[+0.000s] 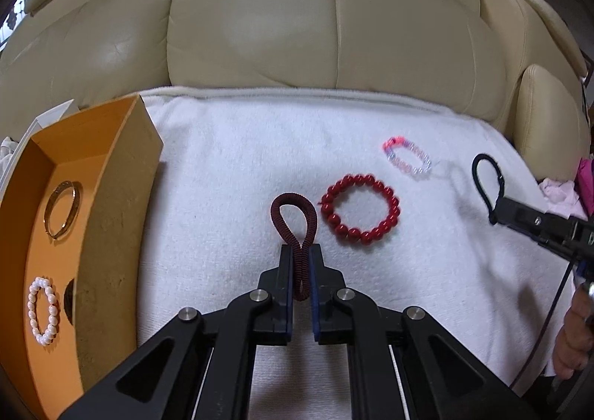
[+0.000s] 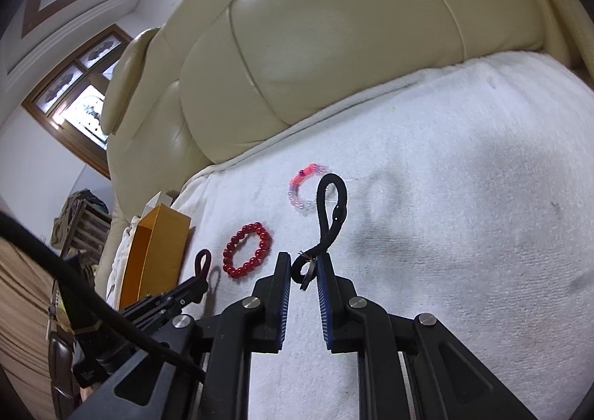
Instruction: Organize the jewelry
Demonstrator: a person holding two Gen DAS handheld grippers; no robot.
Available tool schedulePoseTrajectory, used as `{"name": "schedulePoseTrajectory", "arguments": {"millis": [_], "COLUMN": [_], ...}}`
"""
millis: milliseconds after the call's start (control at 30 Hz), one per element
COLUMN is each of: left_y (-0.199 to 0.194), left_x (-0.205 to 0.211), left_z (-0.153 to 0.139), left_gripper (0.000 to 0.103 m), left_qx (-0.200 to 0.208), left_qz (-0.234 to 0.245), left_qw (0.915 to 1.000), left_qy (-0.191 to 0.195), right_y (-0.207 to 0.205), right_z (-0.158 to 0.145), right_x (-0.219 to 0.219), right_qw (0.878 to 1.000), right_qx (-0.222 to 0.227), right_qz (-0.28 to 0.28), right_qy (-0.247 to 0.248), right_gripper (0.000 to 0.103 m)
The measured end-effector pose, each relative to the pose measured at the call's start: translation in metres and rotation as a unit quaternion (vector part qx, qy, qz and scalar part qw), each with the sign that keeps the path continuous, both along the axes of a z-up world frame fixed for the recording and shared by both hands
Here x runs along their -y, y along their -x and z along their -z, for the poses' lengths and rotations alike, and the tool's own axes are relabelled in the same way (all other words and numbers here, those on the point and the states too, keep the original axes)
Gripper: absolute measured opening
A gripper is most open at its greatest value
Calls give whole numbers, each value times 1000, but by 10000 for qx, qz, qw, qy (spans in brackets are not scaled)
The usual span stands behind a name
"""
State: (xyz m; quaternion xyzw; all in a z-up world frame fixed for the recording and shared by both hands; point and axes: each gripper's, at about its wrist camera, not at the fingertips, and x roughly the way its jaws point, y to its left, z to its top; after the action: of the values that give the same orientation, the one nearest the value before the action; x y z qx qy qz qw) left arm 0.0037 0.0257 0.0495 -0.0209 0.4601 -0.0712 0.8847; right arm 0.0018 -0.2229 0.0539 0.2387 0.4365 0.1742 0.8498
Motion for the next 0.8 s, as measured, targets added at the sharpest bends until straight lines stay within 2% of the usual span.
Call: {"name": "schedulePoseTrajectory", "arguments": {"millis": [200, 400, 800], "left_y": [11, 30, 74], "left_x": [-3, -5, -30], "left_z": [-22, -39, -67], "left_gripper": [8, 8, 8], "left_qx": [352, 575, 1130], "left_qz": [-119, -249, -519], "left_qw": [9993, 9980, 9912], "left_qy": [64, -8, -447], "right_y": [9, 14, 37], "right_z": [-9, -7, -18], "right_x": [-15, -28, -74], "right_qw": [9988, 9980, 9949], "right_qx": [307, 349, 531], "right_qz": [-307, -422, -816], "right_qy": [213, 328, 265], "right_gripper": [16, 16, 16]}}
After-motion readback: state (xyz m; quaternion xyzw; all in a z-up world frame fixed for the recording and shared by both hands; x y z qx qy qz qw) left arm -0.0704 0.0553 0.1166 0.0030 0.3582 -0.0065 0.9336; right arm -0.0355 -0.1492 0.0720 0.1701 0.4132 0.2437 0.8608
